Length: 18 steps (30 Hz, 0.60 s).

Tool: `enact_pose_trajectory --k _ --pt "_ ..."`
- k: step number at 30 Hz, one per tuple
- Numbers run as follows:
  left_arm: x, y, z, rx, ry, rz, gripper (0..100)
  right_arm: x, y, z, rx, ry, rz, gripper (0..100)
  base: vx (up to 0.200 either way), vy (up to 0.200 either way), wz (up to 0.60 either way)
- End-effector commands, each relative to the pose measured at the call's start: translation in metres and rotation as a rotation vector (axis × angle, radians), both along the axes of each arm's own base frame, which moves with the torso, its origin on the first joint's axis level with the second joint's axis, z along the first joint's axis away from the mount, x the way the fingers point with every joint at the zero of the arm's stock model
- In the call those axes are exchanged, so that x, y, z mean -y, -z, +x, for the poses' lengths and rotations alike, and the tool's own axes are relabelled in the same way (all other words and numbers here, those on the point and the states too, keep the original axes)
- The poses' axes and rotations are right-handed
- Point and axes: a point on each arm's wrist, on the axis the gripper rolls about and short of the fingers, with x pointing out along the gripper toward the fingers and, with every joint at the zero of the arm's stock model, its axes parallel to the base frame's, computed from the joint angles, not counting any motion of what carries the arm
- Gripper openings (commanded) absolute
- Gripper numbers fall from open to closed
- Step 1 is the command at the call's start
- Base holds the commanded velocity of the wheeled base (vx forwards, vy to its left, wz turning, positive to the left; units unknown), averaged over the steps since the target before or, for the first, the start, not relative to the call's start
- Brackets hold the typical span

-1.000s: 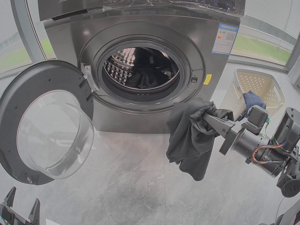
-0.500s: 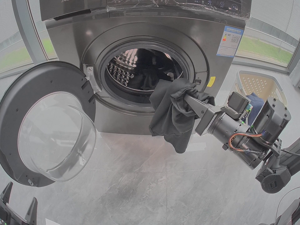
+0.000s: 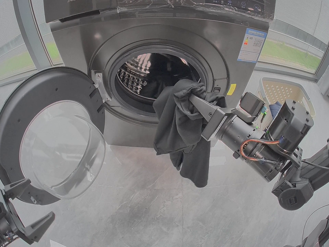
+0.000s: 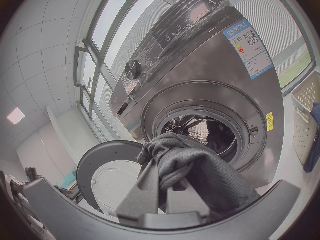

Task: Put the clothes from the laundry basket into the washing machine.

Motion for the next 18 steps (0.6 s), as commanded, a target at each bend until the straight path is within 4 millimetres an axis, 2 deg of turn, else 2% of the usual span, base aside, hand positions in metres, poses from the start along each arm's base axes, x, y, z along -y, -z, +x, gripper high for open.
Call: enact_pose_trajectory --k 1,9,10,13,18 --pt "0.025 -0.008 0.085 -0.187 0.258 0.035 100 -0.006 -0.011 0.000 0.014 -0.024 0.045 0 0.000 0.000 0.00" --pt "0.062 0.005 0.114 -0.274 0.342 0.052 100 -0.007 -0.016 0.002 0.026 0.000 0.062 0 0.000 0.000 0.00" --pt "0.062 0.005 0.114 -0.274 0.342 0.052 100 -0.007 -0.016 0.002 0.026 0.000 0.062 0 0.000 0.000 0.00" --pt "0.072 0.008 0.130 -0.297 0.350 0.056 100 -0.010 -0.024 0.005 0.031 0.027 0.081 0 0.000 0.000 0.00" --pt "0.082 0.013 0.149 -0.319 0.351 0.064 100 -0.010 -0.024 0.002 0.028 0.020 0.083 0 0.000 0.000 0.00"
